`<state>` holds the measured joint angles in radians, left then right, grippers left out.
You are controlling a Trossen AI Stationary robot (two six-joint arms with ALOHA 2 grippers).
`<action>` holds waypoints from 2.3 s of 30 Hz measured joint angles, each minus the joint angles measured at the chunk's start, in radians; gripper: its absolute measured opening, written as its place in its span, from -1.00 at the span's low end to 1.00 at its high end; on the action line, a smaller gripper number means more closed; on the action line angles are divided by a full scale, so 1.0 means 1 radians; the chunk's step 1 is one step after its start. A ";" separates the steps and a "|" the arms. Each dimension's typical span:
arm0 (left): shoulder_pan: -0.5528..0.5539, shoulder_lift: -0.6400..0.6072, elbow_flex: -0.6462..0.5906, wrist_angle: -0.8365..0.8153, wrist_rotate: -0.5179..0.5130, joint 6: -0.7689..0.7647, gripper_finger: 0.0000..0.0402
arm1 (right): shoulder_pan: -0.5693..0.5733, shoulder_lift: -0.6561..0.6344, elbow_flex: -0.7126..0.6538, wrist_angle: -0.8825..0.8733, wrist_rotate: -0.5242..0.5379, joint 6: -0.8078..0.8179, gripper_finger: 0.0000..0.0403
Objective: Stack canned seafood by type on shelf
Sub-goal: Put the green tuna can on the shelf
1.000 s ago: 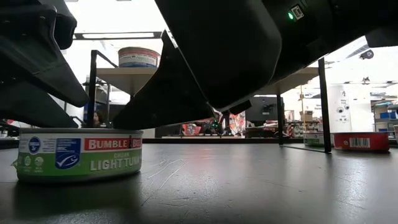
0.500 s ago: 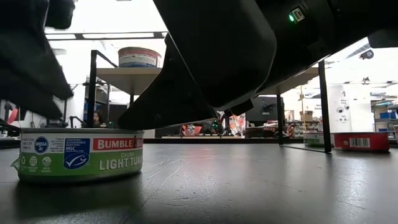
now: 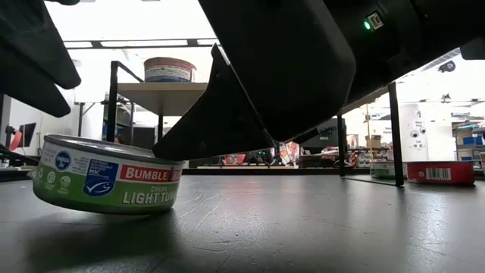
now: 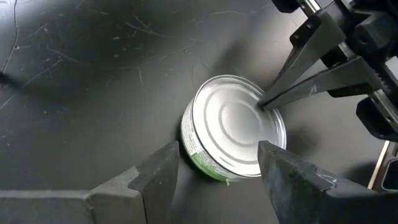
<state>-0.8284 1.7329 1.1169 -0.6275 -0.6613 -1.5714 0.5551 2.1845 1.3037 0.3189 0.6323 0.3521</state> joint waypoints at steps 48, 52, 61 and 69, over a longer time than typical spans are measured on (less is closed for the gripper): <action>0.003 0.131 -0.020 0.255 -0.098 -0.129 0.46 | 0.024 0.008 -0.011 -0.044 0.031 0.007 -0.96; 0.004 0.131 -0.020 0.282 -0.100 -0.055 0.43 | 0.024 0.008 -0.011 -0.040 0.037 0.007 -0.96; 0.006 0.131 -0.020 0.287 -0.107 0.000 0.43 | 0.033 0.007 -0.011 -0.035 0.047 -0.013 -0.96; 0.007 0.131 -0.020 0.280 -0.118 0.025 0.43 | 0.064 -0.003 -0.005 -0.052 0.049 -0.030 -0.96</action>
<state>-0.8210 1.8637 1.0973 -0.3475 -0.7789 -1.5461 0.6186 2.1818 1.2984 0.2671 0.6811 0.3218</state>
